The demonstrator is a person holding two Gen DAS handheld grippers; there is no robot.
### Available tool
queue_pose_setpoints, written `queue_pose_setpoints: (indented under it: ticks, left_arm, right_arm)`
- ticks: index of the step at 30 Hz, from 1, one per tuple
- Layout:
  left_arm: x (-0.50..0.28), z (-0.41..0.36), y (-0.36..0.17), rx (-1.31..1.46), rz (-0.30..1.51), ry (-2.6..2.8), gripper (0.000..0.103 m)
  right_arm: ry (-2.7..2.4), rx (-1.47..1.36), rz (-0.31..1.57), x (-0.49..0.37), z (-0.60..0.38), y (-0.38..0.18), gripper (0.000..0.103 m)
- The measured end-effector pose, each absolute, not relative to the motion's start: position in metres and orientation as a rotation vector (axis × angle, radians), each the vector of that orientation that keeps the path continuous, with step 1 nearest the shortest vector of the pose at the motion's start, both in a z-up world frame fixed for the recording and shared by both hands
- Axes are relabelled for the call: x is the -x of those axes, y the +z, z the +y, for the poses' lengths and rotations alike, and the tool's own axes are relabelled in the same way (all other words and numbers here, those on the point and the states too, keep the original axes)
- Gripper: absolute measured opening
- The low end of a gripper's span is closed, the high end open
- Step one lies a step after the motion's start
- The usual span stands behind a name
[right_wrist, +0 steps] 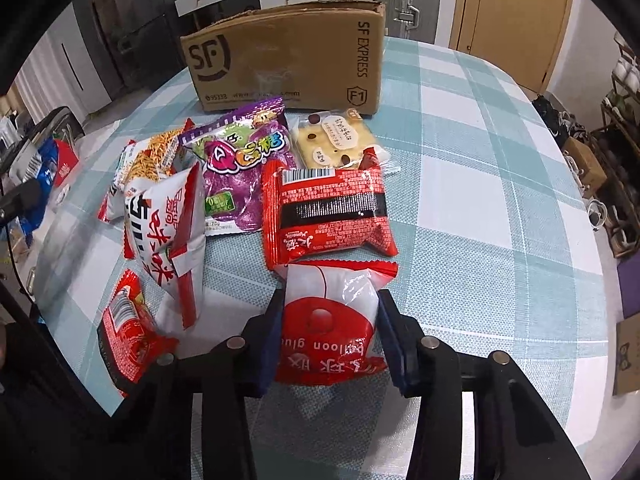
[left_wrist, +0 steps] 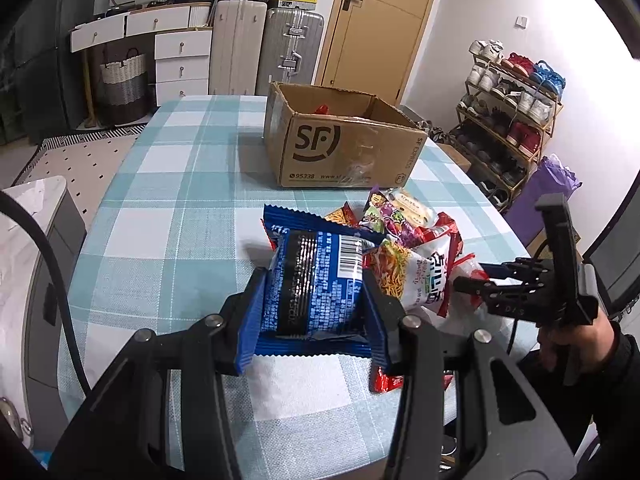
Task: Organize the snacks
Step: 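Grasp the red-and-white balloon-print bag with the right gripper while the left holds the blue pack, then lift both held packs and carry them toward the cardboard box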
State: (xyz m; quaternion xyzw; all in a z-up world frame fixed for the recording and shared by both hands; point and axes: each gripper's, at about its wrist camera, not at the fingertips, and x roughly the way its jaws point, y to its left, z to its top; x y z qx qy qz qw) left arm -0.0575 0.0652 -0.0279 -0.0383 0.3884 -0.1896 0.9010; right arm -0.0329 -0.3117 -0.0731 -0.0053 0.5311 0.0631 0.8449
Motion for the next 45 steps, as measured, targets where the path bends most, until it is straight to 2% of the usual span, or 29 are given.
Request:
queue_pose_setpoints:
  ticks: [27,37,45]
  left_arm:
    - [0.051,0.054,-0.029,0.055,0.817,-0.375,0.042]
    - [0.052,0.053,0.021,0.119,0.775,-0.399,0.042]
    - [0.037,0.040,0.093,0.080,0.736,-0.417,0.042]
  right_arm:
    - [0.268,-0.241,0.794,0.058,-0.329,0.004,0.044]
    - [0.374,-0.356,0.696,0.064,-0.320,0.060,0.044]
    - [0.409,-0.334,0.587,0.052,-0.314,0.149,0.044]
